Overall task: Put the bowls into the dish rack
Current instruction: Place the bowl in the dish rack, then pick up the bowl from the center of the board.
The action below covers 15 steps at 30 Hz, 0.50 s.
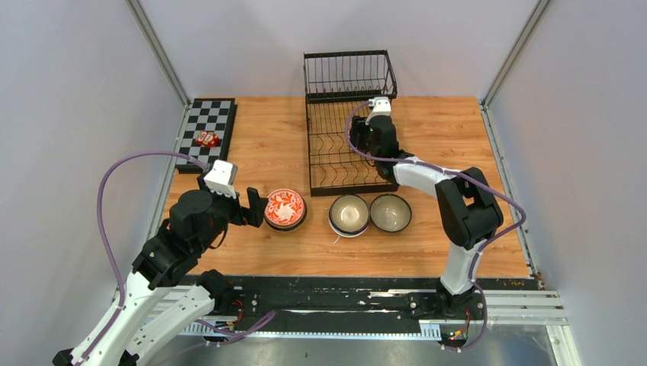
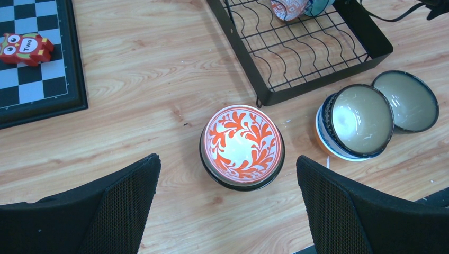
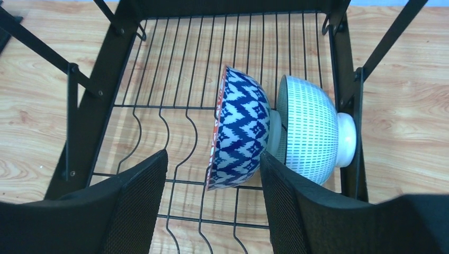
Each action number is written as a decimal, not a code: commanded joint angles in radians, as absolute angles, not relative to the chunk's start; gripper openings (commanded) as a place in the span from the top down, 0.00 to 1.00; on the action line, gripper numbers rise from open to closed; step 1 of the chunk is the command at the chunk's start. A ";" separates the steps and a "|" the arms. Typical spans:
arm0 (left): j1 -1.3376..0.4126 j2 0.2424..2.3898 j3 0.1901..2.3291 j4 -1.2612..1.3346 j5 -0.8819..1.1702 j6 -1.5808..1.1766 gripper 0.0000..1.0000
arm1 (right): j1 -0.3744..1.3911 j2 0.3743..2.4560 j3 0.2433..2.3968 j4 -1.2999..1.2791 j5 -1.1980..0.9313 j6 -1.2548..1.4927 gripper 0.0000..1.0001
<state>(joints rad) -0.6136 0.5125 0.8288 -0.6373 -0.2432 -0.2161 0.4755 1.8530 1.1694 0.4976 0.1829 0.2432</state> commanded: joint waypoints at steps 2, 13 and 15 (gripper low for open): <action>-0.606 0.517 0.821 -0.621 -0.232 -0.204 0.00 | 0.483 1.739 1.111 0.481 0.159 0.263 0.32; -0.607 0.529 0.821 -0.623 -0.232 -0.215 0.00 | 0.504 1.536 0.975 0.381 0.113 0.278 0.31; -0.607 0.538 0.823 -0.629 -0.236 -0.221 0.00 | 0.505 1.486 0.951 0.352 0.086 0.276 0.31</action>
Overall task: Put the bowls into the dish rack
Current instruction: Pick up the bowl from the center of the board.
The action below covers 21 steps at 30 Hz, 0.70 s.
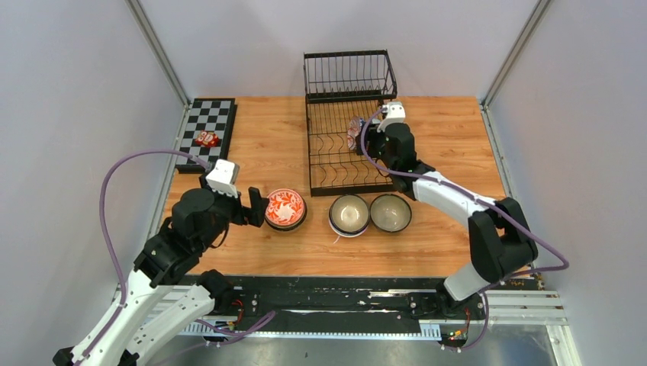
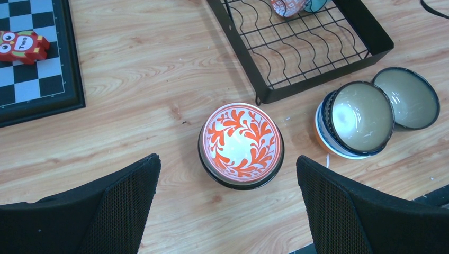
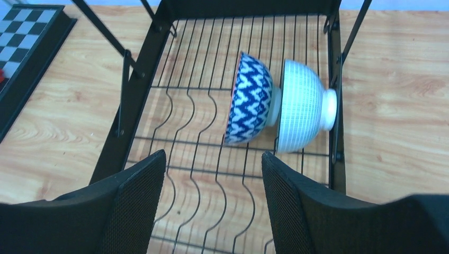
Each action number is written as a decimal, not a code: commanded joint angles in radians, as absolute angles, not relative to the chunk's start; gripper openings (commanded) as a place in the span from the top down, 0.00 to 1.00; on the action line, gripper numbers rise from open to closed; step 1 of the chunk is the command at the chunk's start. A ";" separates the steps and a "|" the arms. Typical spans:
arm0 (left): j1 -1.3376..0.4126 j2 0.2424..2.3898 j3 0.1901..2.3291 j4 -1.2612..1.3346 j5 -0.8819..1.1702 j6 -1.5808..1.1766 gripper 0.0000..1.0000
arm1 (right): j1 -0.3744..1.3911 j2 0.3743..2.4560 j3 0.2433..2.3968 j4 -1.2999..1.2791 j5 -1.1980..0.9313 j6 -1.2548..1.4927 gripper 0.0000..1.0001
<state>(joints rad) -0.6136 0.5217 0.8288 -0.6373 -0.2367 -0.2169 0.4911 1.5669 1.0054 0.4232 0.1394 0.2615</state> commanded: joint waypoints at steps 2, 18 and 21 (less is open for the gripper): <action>-0.607 0.549 0.824 -0.631 -0.235 -0.226 0.00 | 0.506 1.436 0.938 0.297 0.062 0.274 0.31; -0.607 0.791 0.861 -0.688 -0.341 -0.413 0.01 | 0.540 1.001 0.834 -0.129 -0.067 0.295 0.36; -0.607 0.837 0.837 -0.667 -0.362 -0.453 0.02 | 0.544 0.935 0.808 -0.155 -0.089 0.304 0.36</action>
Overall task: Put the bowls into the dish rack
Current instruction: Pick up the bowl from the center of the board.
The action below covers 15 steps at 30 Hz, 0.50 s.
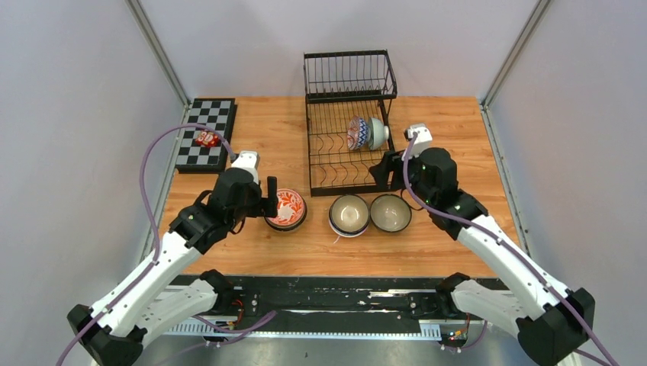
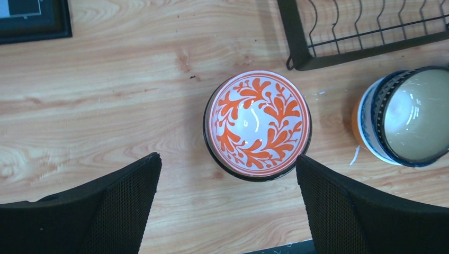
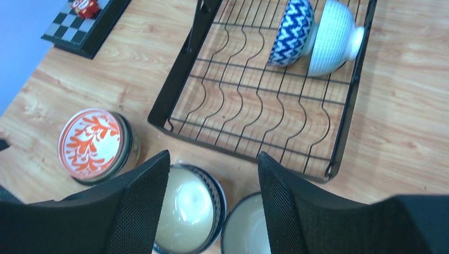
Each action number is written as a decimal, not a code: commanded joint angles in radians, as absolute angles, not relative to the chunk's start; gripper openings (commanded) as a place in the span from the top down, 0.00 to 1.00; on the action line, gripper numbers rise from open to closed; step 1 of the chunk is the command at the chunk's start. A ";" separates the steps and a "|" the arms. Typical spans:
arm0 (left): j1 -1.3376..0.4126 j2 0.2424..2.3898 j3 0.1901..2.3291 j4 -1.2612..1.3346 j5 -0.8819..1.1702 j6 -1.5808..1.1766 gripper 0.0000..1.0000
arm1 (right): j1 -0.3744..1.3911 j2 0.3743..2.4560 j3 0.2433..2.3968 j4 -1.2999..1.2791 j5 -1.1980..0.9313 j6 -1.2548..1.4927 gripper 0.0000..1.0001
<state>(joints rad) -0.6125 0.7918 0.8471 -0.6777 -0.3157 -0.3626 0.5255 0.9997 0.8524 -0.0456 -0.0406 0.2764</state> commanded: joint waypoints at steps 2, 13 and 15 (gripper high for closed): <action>-0.607 0.873 0.825 -0.652 -0.364 -0.471 0.05 | 0.545 0.902 0.798 -0.176 -0.093 0.303 0.36; -0.607 1.077 0.788 -0.579 -0.401 -0.487 0.21 | 0.546 0.836 0.781 -0.238 -0.086 0.284 0.38; -0.607 1.108 0.788 -0.568 -0.411 -0.480 0.24 | 0.548 0.840 0.781 -0.237 -0.096 0.283 0.39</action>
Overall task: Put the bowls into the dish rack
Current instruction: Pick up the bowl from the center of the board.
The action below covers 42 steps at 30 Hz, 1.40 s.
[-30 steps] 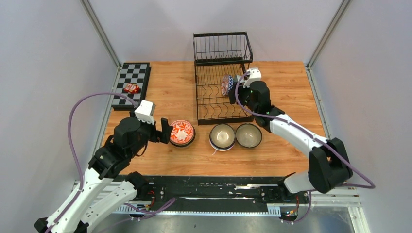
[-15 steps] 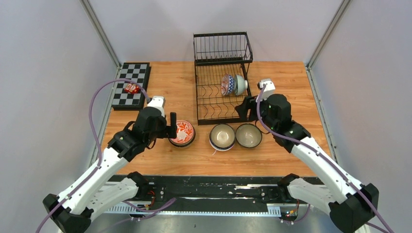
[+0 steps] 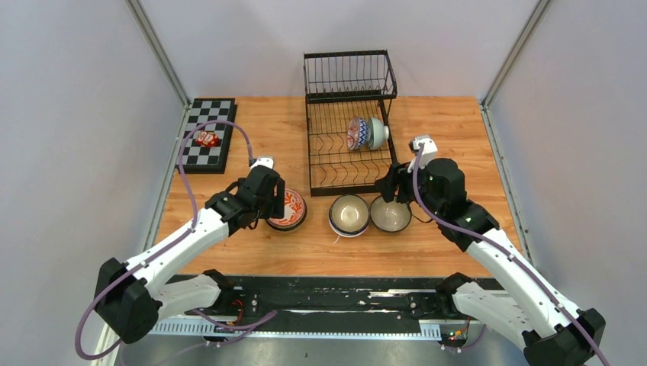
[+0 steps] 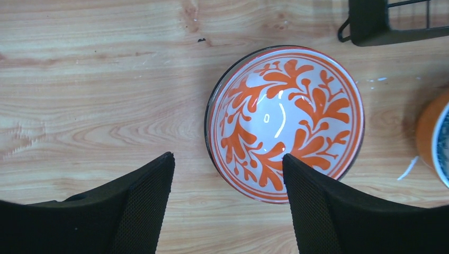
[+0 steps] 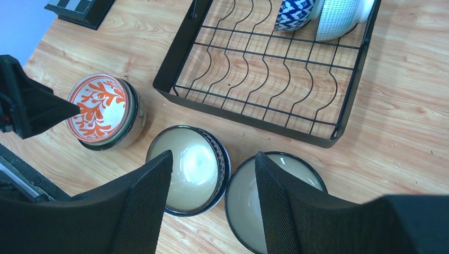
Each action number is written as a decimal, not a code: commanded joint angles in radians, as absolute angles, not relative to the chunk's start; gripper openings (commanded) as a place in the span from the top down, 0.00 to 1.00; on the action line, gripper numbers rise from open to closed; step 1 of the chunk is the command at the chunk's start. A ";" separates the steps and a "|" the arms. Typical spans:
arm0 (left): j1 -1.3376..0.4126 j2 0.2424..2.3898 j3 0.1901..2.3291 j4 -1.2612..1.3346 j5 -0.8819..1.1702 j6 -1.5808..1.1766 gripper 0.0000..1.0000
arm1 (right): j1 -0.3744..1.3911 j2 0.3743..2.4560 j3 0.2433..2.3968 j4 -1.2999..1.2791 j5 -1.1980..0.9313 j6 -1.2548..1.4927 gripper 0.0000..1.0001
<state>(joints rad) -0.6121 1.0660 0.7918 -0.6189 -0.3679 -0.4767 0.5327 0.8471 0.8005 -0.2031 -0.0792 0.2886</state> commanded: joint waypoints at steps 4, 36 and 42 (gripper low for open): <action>-0.606 1.144 0.796 -0.563 -0.424 -0.474 0.34 | 0.547 0.847 0.784 -0.237 -0.104 0.282 0.40; -0.569 1.240 0.792 -0.484 -0.444 -0.471 1.00 | 0.546 0.878 0.766 -0.215 -0.114 0.292 0.45; -0.569 1.204 0.796 -0.481 -0.446 -0.467 1.00 | 0.547 0.866 0.768 -0.216 -0.112 0.294 0.45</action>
<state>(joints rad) -0.5770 1.2205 0.7910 -0.5179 -0.4187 -0.4633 0.5346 0.8799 0.7784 -0.2104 -0.1051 0.2890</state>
